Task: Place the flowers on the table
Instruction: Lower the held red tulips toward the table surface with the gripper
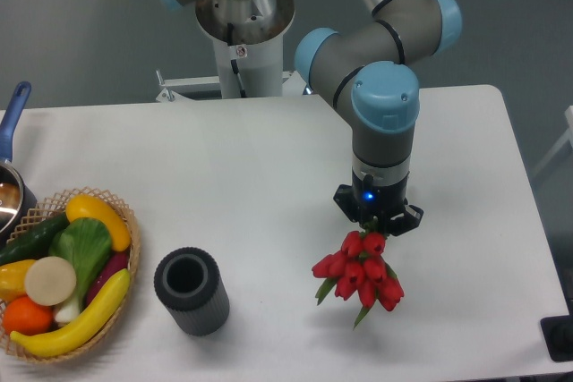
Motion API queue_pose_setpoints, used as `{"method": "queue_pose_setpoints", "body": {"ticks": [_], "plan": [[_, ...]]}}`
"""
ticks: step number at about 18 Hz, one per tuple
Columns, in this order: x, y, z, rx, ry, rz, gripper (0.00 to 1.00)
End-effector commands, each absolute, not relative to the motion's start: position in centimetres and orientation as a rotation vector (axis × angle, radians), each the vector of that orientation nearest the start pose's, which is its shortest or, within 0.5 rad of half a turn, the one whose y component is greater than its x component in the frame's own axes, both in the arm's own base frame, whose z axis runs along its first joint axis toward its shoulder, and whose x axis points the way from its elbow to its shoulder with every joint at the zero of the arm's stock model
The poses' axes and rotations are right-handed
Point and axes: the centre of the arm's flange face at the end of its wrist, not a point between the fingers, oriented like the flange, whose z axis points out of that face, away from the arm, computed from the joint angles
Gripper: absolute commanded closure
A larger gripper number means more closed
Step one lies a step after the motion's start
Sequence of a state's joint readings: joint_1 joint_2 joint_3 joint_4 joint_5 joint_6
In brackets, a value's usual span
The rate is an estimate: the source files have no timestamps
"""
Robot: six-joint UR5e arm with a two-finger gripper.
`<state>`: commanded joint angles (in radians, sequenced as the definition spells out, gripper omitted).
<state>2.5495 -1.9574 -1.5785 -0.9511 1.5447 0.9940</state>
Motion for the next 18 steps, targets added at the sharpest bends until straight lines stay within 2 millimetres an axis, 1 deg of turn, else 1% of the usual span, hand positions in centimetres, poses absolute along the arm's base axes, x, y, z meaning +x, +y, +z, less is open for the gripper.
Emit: {"method": "queue_pose_setpoints", "body": {"ticks": [6,9,10,12,14,17,18], "plan": [[-45.6,47.1,32.9,-2.987,0.027,0.255,1.00],[-45.4,47.0,32.4,-2.996,0.032,0.235,0.99],[-45.2,47.0,31.8,-3.001,0.032,0.229,0.98],[-45.2,47.0,29.9,-3.021,0.031,0.189,0.97],[-44.9,47.9,28.0,-3.041,0.051,0.158,0.95],[-44.5,48.9,27.1,-3.061,0.080,0.163,0.87],[-44.4,49.0,27.0,-3.061,0.082,0.160,0.80]]}}
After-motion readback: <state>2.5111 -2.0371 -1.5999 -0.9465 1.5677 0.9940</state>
